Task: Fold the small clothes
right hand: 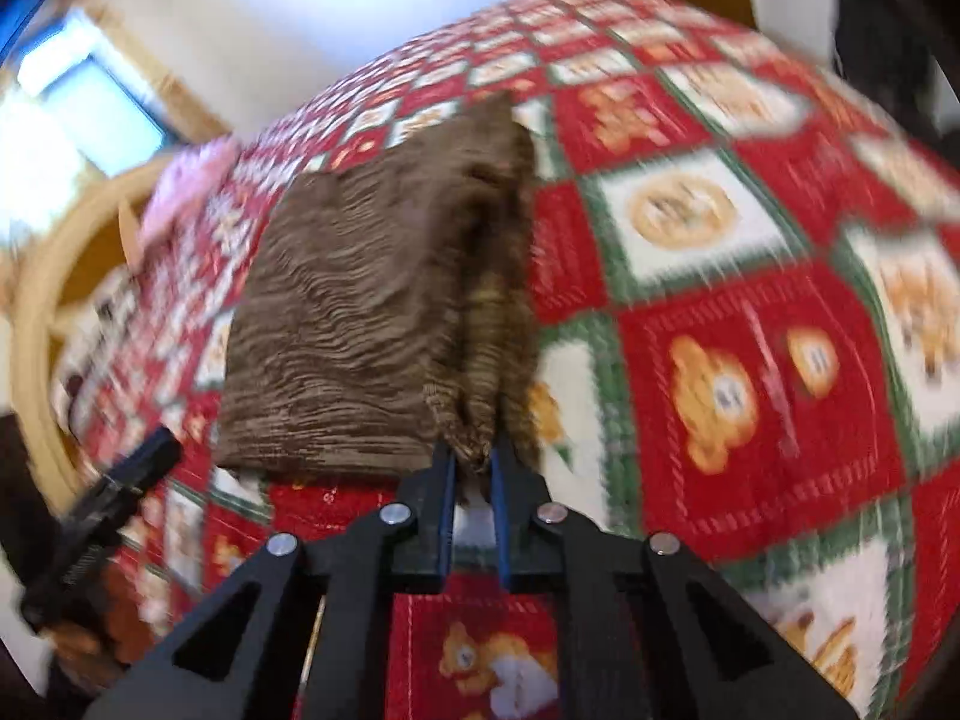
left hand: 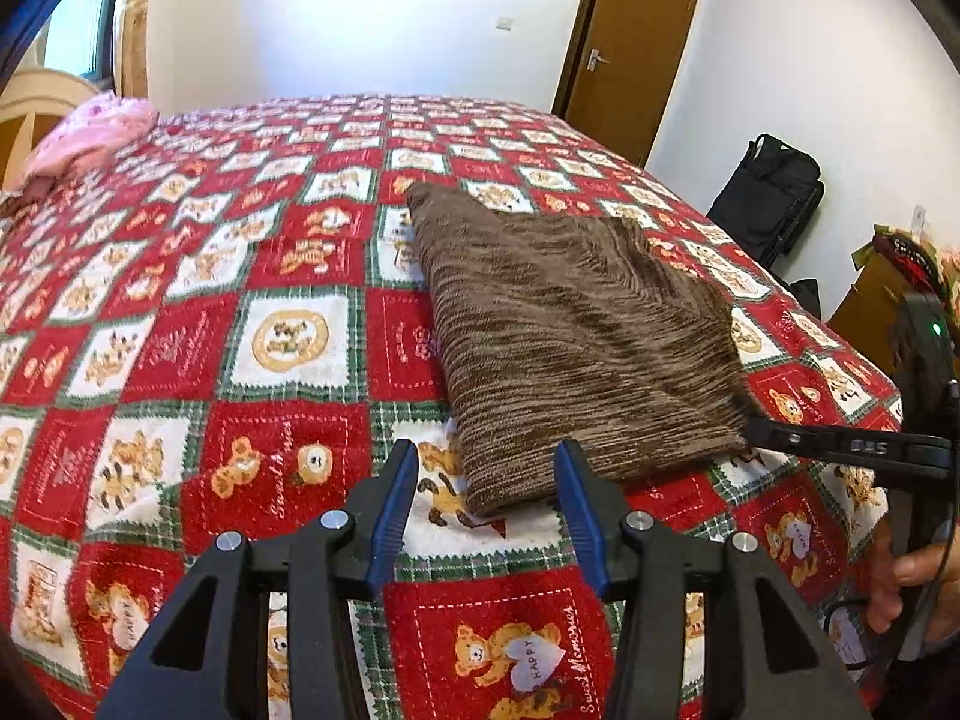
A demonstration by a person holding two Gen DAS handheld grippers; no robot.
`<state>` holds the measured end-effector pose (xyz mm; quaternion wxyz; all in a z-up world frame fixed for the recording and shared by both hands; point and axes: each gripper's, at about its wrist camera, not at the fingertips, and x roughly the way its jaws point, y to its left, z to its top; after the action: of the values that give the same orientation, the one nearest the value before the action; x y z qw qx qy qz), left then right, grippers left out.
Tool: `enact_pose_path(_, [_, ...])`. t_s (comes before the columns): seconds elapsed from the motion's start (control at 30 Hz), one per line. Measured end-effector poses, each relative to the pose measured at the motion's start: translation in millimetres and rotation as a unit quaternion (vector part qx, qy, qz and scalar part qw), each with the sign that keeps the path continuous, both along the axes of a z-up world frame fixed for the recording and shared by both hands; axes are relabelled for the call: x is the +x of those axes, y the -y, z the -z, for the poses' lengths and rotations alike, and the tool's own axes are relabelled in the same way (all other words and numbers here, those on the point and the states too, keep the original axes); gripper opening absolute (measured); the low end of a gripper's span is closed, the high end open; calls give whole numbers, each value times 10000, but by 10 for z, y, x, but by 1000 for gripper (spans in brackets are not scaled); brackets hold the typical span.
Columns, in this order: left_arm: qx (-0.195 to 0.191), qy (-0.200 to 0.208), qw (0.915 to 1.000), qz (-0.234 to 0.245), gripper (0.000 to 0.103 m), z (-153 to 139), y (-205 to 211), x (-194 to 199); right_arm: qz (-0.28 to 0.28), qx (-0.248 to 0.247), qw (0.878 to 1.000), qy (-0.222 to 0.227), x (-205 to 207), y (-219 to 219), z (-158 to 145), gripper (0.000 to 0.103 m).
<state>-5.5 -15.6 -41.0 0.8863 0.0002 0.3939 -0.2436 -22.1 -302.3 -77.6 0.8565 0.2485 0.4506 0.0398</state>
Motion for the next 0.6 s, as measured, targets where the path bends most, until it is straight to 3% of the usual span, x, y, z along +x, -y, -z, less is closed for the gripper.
enact_pose_path(0.1, [-27,-65,10000,-32,49,30,-5,58,172,-291,9994,-51,-118,115,-75,17])
enact_pose_path(0.23, [-26,31,10000,-3,49,-24,97,160,202,-765,9966,249,-115,116,-360,18])
enact_pose_path(0.33, [187,197,9996,-35,49,-109,255,263,-199,-1077,9918,662,125,-144,-614,18])
enact_pose_path(0.4, [382,89,9992,-116,49,-109,388,390,-362,-1291,9874,839,331,-302,-681,18])
enact_pose_path(0.53, [863,-122,9957,-316,49,41,584,591,-400,-2093,9740,764,649,-557,-523,18])
enact_pose_path(0.6, [1061,-275,9933,-378,49,147,641,651,-397,-2257,9725,408,819,-564,-312,17])
